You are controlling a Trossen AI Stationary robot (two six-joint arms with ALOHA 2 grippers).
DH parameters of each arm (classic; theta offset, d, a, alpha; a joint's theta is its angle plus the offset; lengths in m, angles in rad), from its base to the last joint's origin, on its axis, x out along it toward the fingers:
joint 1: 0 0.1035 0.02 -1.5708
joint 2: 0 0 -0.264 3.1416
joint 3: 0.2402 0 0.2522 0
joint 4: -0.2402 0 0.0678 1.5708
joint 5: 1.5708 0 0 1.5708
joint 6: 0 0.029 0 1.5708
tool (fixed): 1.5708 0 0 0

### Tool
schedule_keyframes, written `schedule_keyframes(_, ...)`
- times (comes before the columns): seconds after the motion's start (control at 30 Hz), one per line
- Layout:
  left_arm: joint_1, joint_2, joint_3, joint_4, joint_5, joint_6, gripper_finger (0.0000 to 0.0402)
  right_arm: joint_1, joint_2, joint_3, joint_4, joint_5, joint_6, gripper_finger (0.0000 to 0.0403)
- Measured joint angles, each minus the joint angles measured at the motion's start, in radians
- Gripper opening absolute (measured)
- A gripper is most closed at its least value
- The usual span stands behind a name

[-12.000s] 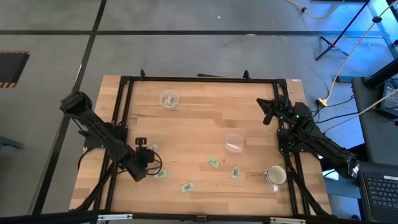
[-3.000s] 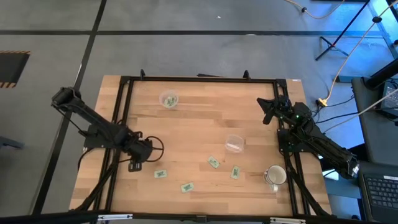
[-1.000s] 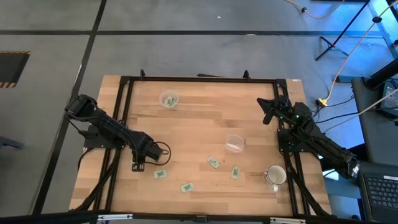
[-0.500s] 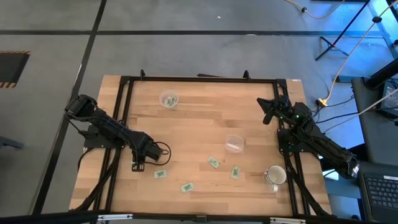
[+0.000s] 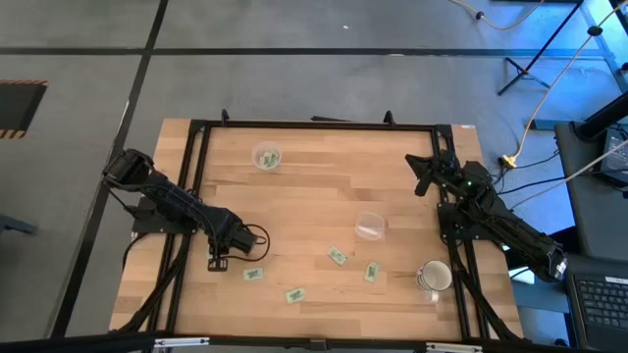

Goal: Pick and place Stevia / Truvia into bins
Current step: Put the stevia packet into the top transparent container

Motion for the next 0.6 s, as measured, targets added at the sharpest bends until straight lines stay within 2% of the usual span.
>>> schedule_keyframes(0.6,0.000,0.000,0.000,-0.005,0.000,0.000,0.0003,0.000,0.000,0.000,0.000,0.000,0.000,0.0030)
